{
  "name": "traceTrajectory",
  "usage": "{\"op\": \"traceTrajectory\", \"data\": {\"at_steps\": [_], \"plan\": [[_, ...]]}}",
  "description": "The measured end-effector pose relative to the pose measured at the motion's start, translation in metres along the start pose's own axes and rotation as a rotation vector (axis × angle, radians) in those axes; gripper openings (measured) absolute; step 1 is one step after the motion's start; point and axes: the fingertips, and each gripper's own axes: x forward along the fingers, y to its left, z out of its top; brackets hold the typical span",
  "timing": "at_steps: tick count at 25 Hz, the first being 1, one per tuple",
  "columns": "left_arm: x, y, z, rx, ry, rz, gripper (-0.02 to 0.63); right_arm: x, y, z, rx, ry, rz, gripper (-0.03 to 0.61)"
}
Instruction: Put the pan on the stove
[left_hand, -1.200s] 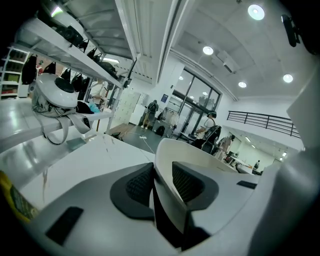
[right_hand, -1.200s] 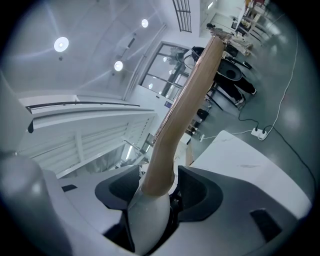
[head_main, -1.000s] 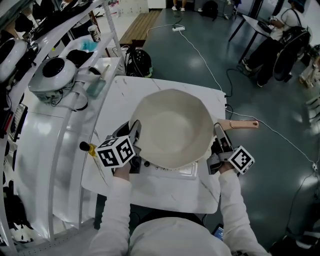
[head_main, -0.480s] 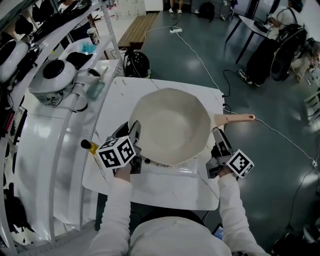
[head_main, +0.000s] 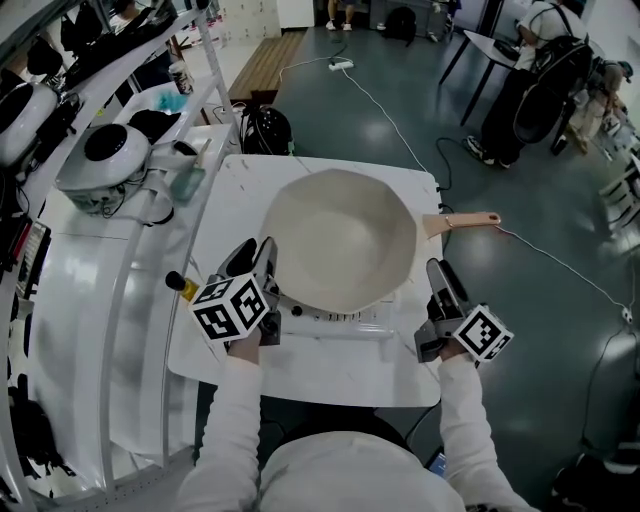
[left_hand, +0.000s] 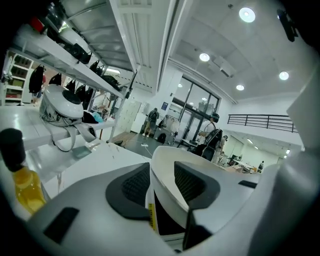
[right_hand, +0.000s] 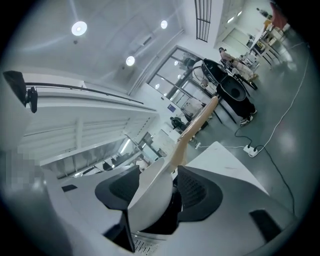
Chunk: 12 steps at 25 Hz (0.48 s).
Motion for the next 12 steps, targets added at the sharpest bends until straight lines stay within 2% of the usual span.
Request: {"op": "traceTrajectory", "data": {"at_steps": [5, 12], "plan": [[-0.015, -0.002, 0.005, 0.086, -0.036, 0.005, 0.153, -0.016, 0.023, -0.002, -0.126, 0.004, -0.011, 0.245], [-0.033, -0.012, 0.012, 0.124, -0.092, -0.012, 0.14, -0.03, 0.054, -0.002, -0.23, -0.004, 0.015, 0.227]]}}
